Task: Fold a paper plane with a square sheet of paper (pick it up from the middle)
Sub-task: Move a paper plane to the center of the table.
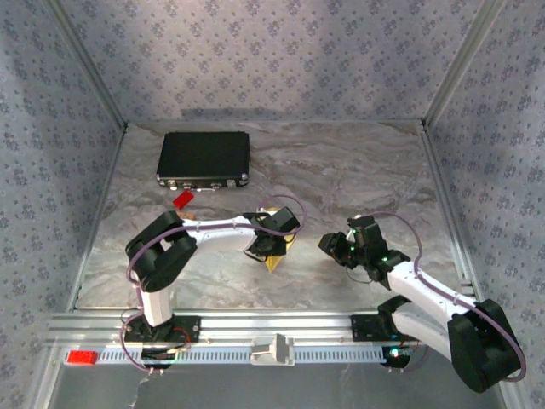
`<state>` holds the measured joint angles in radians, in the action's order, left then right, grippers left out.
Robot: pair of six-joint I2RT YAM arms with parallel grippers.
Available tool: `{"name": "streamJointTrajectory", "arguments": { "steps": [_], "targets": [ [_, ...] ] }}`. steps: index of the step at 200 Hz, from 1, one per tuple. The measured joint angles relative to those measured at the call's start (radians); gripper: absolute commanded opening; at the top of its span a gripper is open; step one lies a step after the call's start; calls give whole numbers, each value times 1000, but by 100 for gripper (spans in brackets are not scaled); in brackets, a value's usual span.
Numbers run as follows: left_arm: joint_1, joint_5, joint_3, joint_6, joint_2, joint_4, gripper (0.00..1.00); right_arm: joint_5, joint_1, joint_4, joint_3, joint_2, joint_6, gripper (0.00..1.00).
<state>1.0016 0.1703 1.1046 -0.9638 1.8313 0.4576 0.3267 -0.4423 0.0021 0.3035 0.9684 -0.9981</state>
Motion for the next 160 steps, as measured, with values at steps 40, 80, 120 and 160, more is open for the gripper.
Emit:
{"name": "streamJointTrajectory", "arguments": {
  "steps": [40,80,120,160],
  "targets": [
    [3,5,4,-24,-3,5,37,2,11,-7,0,-21,0,35],
    [3,6,3,-53,-19,28,38,2,18,-34,0,-60,1,35],
    [7,7,3,-77,-59,50,41,2,32,-55,0,-76,5,35],
    [20,12,3,-97,-112,66,42,6,63,-92,2,-91,23,35]
  ]
}}
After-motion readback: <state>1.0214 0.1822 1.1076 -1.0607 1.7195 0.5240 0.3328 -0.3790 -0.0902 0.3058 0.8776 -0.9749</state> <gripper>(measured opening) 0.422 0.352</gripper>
